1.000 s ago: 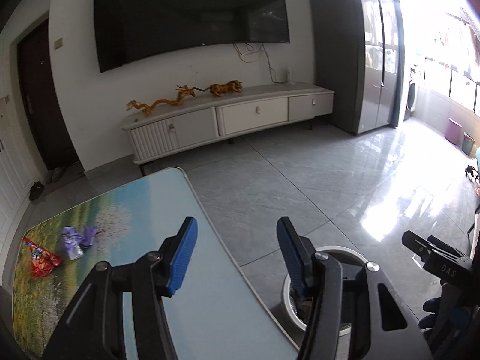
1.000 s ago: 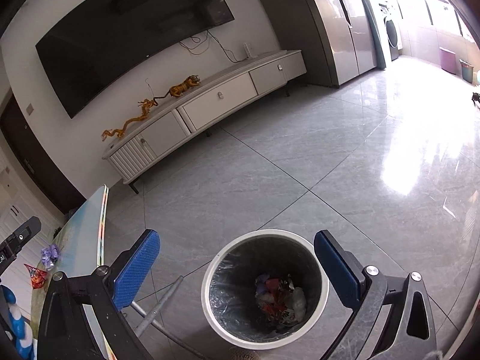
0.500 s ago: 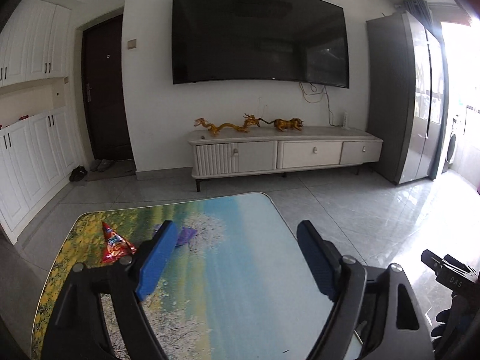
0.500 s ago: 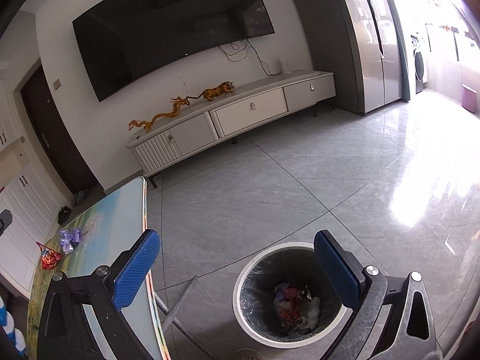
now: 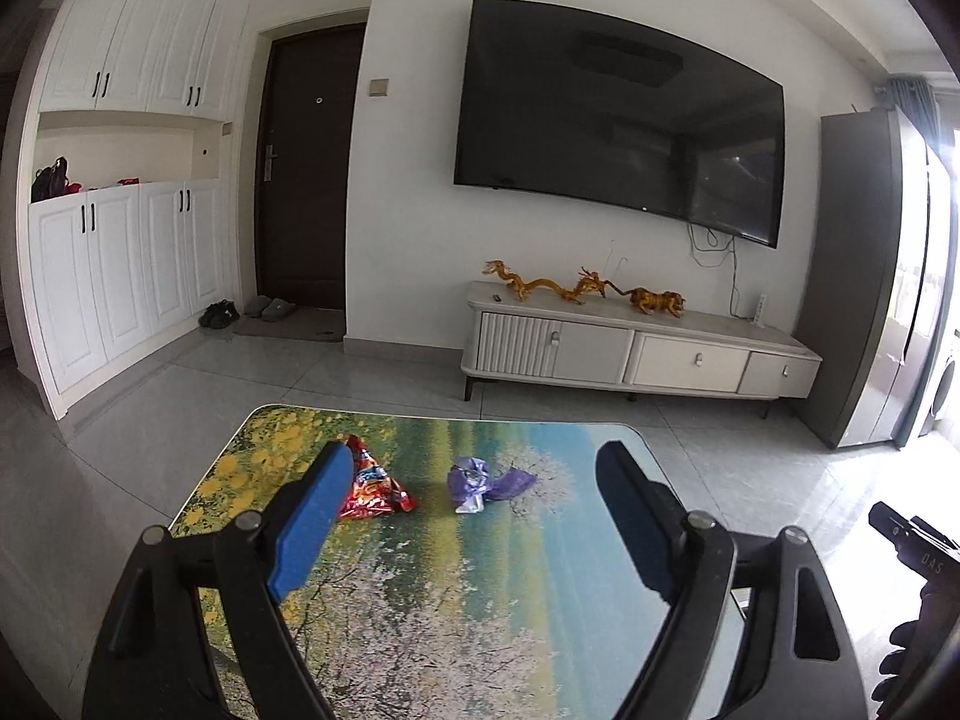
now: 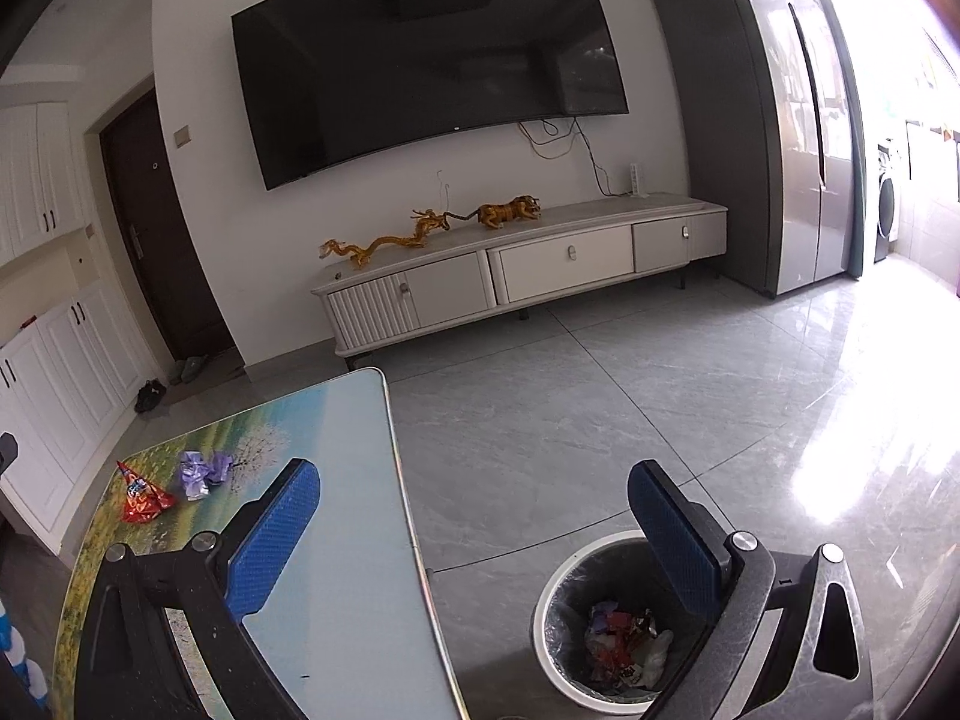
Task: Collect trash
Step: 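Move both tools back to the table toward the red snack bag and purple bag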
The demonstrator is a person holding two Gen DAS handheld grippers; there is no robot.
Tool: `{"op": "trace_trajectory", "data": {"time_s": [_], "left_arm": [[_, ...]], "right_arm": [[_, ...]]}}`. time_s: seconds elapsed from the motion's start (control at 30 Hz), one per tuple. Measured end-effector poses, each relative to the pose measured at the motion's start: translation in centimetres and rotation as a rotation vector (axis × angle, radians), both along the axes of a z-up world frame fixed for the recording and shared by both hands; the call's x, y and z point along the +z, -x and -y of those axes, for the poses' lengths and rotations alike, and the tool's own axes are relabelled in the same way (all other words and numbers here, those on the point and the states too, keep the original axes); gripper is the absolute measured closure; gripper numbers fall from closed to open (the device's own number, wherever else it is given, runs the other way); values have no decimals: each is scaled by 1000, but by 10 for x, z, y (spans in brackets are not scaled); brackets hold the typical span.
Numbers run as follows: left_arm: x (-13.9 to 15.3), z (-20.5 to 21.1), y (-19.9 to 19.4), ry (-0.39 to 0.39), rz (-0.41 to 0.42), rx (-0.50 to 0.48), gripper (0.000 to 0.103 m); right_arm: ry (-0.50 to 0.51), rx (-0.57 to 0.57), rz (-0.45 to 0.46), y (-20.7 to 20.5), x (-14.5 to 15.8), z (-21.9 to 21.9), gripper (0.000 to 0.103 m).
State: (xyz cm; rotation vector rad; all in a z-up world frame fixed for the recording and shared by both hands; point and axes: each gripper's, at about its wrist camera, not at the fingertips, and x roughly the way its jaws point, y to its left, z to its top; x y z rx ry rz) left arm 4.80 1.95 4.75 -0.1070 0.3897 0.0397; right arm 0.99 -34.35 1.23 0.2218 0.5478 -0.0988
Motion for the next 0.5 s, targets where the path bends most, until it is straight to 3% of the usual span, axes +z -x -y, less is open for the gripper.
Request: {"op": "trace_trajectory", "data": {"time_s": [0.5], "left_arm": [[-12, -89, 9, 69, 4, 87, 20]], "right_arm": [[86, 98, 7, -19, 20, -88, 0]]}}
